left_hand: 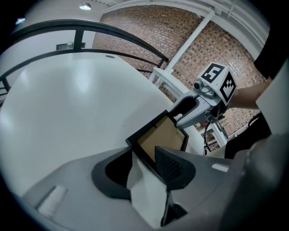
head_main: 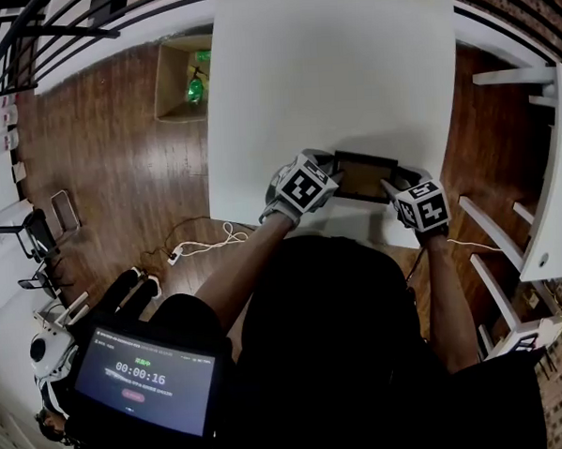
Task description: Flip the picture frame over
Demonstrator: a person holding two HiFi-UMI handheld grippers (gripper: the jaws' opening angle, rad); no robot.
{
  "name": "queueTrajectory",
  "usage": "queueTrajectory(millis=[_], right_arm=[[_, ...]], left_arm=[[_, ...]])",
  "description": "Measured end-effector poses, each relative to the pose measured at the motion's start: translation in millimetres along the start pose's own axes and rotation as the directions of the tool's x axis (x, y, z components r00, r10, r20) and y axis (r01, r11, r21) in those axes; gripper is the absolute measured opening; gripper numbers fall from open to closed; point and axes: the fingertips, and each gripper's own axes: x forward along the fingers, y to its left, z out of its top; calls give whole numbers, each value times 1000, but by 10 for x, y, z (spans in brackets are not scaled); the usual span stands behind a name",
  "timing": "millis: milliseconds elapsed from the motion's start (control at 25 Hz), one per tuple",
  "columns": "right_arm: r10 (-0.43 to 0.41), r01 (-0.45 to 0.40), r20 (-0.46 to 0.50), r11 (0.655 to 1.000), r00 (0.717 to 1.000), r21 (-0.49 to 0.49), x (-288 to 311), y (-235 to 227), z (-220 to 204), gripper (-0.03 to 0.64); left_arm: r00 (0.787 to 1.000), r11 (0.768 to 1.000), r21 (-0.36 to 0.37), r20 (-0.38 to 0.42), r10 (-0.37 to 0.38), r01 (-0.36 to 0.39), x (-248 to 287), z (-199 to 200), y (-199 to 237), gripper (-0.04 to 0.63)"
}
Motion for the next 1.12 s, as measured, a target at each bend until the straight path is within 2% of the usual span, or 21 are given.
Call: queueTrajectory(millis=[280, 560, 720, 880, 1120], right_arm=[[-20, 19, 23, 1000, 1000, 19, -24, -17, 66, 181], [-65, 67, 114, 998, 991, -12, -329, 57, 180, 181], [-82, 90, 170, 995, 982, -43, -517, 223, 166, 178], [-94, 114, 227, 991, 969, -76, -730, 450, -1, 152], [-99, 145, 347, 983, 933, -109, -999, 960, -215, 41]], left_arm=[[1000, 1000, 5, 22, 21, -21, -91, -17, 108, 169], [989, 996, 29, 127, 81, -86, -395, 81, 21, 156], [971, 991, 33, 209, 117, -127, -596, 108, -154, 124], [944, 990, 14, 302, 130, -141, -769, 61, -502, 81], [904, 986, -3, 400, 154, -167, -1106, -239, -936, 26]])
